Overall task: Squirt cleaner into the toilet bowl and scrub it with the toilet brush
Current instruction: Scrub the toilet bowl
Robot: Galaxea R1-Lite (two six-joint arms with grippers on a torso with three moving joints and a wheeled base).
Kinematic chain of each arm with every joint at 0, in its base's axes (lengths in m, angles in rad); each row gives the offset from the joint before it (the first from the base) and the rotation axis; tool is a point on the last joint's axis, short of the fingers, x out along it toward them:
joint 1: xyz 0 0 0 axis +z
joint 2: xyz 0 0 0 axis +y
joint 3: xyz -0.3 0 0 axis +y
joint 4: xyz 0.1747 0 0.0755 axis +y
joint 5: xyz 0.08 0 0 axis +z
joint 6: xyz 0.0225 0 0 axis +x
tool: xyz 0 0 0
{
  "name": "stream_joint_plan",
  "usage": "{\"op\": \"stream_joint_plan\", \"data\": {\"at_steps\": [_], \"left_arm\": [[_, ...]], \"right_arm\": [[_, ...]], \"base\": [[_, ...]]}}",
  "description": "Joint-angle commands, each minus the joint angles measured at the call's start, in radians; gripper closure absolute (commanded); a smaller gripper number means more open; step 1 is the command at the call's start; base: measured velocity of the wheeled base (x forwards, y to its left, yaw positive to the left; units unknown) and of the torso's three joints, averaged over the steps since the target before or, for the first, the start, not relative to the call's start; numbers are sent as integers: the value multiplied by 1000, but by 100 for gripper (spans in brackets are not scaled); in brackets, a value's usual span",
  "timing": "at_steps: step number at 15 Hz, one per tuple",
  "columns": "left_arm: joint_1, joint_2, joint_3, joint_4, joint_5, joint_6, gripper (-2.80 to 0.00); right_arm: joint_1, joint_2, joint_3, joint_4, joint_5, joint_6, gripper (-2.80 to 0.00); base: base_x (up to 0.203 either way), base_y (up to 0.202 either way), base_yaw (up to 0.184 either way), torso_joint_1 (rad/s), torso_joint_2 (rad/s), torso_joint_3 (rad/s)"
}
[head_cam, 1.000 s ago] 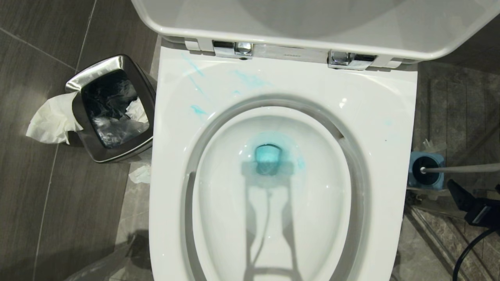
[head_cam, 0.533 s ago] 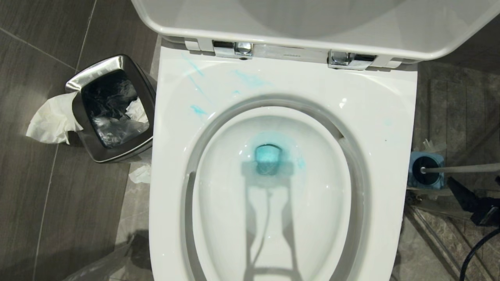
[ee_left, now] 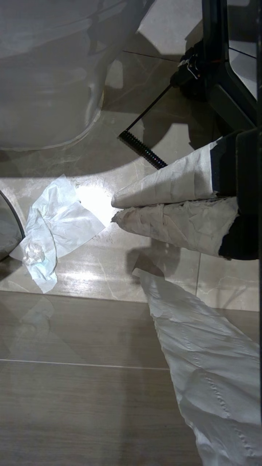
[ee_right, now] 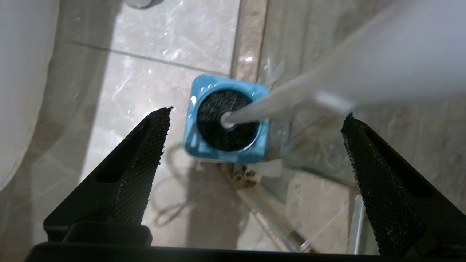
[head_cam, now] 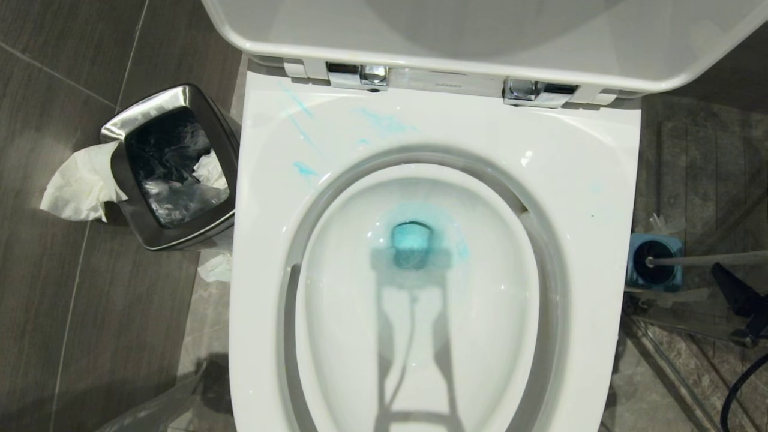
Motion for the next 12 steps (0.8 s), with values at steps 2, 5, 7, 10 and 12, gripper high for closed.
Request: {"op": "stream_joint_plan", "data": {"at_steps": [2,5,7,10,12], "left_arm": [[0,2,2,0,0,0,0],[0,2,2,0,0,0,0],[0,2,2,0,0,0,0],[0,2,2,0,0,0,0],[0,2,2,0,0,0,0]], "right_arm": [[-5,41,-37,-9,2,1,-280],[-5,80,-78,-9,3,1,-280],[-5,102,-109,-9,2,2,-280],[-3,123,-139,-9,3,5,-280],[-3,128,-151,-9,5,5,-280]], "base": [[0,0,0,0,0,0],[0,0,0,0,0,0],[0,0,0,0,0,0],[0,0,0,0,0,0],[0,0,0,0,0,0]]}}
